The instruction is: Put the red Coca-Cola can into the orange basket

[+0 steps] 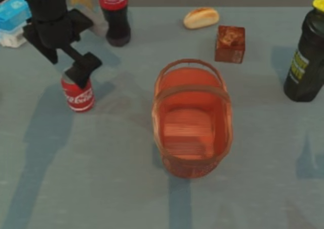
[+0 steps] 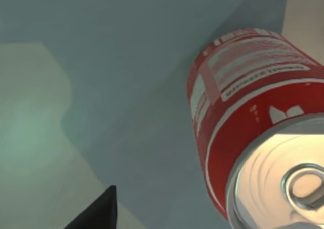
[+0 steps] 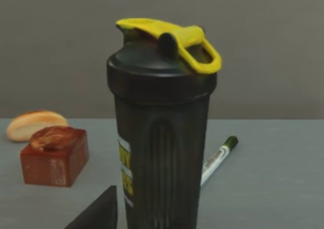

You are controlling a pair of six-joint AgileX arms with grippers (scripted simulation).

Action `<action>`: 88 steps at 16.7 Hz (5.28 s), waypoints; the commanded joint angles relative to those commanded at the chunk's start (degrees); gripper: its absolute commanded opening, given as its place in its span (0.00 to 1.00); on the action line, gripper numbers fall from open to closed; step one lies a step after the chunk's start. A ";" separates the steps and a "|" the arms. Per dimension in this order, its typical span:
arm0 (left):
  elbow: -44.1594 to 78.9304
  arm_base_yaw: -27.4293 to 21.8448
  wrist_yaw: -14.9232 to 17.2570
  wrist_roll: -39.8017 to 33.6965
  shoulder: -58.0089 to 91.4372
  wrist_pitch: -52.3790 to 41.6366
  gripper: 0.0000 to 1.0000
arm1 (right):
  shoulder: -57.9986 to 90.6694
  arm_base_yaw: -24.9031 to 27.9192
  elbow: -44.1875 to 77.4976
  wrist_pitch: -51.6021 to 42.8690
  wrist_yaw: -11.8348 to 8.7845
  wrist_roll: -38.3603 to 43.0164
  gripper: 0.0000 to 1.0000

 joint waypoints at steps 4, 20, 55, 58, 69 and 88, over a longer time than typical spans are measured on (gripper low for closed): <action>-1.14 0.07 0.00 0.05 0.02 1.12 1.00 | 0.00 0.00 0.00 0.00 0.00 0.00 1.00; -8.83 0.06 0.02 0.08 1.51 10.34 0.47 | 0.00 0.00 0.00 0.00 0.00 0.00 1.00; -36.00 -5.14 54.99 -24.63 -9.58 92.98 0.00 | 0.00 0.00 0.00 0.00 0.00 0.00 1.00; -40.81 -5.88 63.91 -28.60 -12.87 105.95 0.00 | 0.00 0.00 0.00 0.00 0.00 0.00 1.00; -44.74 -6.13 71.66 -31.65 -16.10 116.04 0.00 | 0.00 0.00 0.00 0.00 0.00 0.00 1.00; -50.26 -4.97 71.84 -31.99 -2.24 135.76 0.38 | 0.00 0.00 0.00 0.00 0.00 0.00 1.00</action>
